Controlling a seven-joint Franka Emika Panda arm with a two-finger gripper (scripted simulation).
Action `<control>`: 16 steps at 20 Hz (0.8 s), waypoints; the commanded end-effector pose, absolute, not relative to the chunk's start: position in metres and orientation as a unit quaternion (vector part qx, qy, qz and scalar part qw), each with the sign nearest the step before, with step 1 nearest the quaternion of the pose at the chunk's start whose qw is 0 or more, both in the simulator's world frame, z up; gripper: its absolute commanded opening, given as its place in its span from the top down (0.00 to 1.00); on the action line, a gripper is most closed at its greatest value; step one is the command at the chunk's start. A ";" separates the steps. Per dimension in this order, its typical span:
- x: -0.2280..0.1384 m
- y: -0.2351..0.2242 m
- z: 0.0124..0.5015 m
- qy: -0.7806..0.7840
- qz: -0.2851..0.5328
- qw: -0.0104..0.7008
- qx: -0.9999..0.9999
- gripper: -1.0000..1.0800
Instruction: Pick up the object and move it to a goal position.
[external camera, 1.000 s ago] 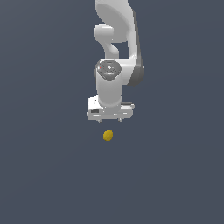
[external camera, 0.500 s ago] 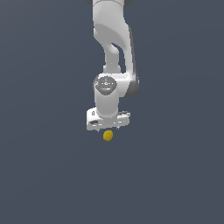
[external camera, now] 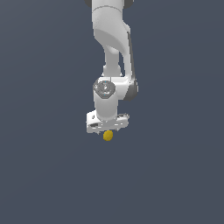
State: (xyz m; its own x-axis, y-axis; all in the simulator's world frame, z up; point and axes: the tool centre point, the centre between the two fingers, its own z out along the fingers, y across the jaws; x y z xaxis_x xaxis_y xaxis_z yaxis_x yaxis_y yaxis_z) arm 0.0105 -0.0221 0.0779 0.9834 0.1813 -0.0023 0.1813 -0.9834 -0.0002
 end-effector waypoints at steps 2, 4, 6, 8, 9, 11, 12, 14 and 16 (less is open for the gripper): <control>0.010 -0.022 0.070 0.091 -0.001 0.000 0.996 0.04; 0.010 -0.022 0.060 0.092 -0.001 0.000 0.996 0.04; 0.010 -0.022 0.049 0.092 -0.001 0.000 0.996 0.04; 0.010 -0.022 0.039 0.092 0.000 0.000 0.996 0.04; 0.010 -0.022 0.036 0.093 0.000 0.000 0.996 0.04; 0.010 -0.022 0.030 0.093 0.000 0.000 0.996 0.04; 0.011 -0.022 0.029 0.093 0.000 0.000 0.996 0.04; 0.011 -0.022 0.028 0.093 0.000 0.000 0.996 0.04; 0.011 -0.022 0.028 0.093 0.000 0.000 0.996 1.00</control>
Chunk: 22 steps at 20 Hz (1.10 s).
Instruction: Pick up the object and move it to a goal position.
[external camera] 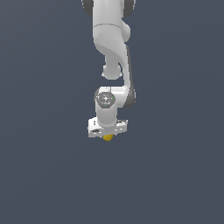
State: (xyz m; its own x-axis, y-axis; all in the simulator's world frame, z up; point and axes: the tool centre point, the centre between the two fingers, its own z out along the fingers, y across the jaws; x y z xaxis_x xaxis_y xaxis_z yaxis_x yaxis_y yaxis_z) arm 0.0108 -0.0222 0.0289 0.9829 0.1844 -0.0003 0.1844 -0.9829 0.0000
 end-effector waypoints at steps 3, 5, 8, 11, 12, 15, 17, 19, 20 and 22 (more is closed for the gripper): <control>0.011 -0.022 0.028 0.093 0.000 0.000 0.996 1.00; 0.011 -0.022 0.028 0.093 0.000 0.000 0.996 1.00; 0.011 -0.022 0.028 0.093 0.000 0.000 0.996 1.00; 0.011 -0.022 0.030 0.093 0.000 0.000 0.996 1.00; 0.011 -0.021 0.031 0.093 0.000 0.000 0.996 1.00; 0.010 -0.017 0.038 0.093 0.000 0.000 0.996 1.00; 0.009 -0.014 0.045 0.093 0.000 0.000 0.996 1.00; 0.008 -0.009 0.055 0.093 0.000 0.000 0.996 1.00; 0.007 -0.006 0.060 0.093 0.000 0.000 0.996 1.00; 0.005 0.001 0.073 0.093 0.000 0.000 0.996 1.00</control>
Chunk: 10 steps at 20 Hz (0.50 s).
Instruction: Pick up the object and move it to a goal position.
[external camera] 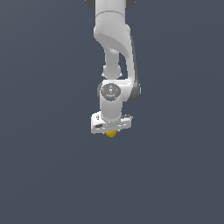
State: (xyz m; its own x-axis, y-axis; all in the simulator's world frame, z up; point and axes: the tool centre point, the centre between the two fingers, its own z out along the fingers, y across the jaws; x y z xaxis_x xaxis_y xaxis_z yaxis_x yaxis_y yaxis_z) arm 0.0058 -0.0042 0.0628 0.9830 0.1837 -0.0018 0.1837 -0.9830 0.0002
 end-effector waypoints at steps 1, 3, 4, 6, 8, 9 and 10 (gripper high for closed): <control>0.004 0.005 0.080 0.093 0.000 0.000 0.996 1.00; 0.002 0.014 0.097 0.093 0.000 0.000 0.996 1.00; 0.001 0.019 0.106 0.093 0.000 0.000 0.996 1.00; -0.002 0.029 0.126 0.093 0.000 0.001 0.996 1.00; -0.004 0.040 0.147 0.093 0.000 0.001 0.996 1.00; -0.006 0.046 0.158 0.093 0.000 0.001 0.996 1.00; -0.007 0.052 0.169 0.093 0.000 0.001 0.996 1.00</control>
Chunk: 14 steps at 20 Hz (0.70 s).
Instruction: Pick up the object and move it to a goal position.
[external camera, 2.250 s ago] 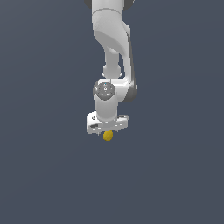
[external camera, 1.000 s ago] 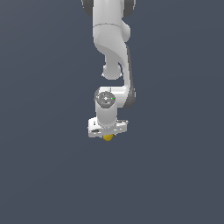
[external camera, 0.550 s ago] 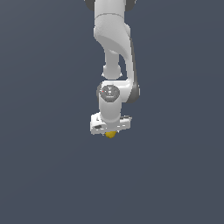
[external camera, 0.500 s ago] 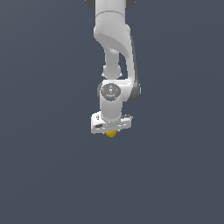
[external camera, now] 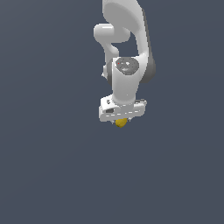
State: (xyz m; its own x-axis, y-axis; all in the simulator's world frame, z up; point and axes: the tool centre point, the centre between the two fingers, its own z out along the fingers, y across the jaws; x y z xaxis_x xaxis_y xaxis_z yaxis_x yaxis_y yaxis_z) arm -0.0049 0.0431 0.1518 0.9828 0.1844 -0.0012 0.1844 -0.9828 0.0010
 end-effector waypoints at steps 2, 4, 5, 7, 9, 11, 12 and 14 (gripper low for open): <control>-0.010 0.064 0.192 0.093 0.000 0.001 0.996 1.00; -0.013 0.076 0.214 0.093 0.000 0.001 0.996 1.00; -0.014 0.082 0.226 0.093 0.000 0.001 0.996 1.00; -0.016 0.093 0.248 0.093 0.000 0.001 0.996 1.00; -0.019 0.105 0.270 0.093 0.000 0.001 0.996 1.00; -0.021 0.117 0.293 0.093 0.000 0.001 0.996 1.00; -0.022 0.123 0.304 0.093 0.000 0.001 0.996 1.00; -0.025 0.134 0.325 0.093 0.000 0.001 0.996 1.00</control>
State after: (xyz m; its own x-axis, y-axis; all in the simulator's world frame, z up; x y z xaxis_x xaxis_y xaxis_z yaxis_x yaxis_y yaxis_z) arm -0.0223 0.1254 0.3081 0.9827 0.1854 -0.0001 0.1854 -0.9827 0.0023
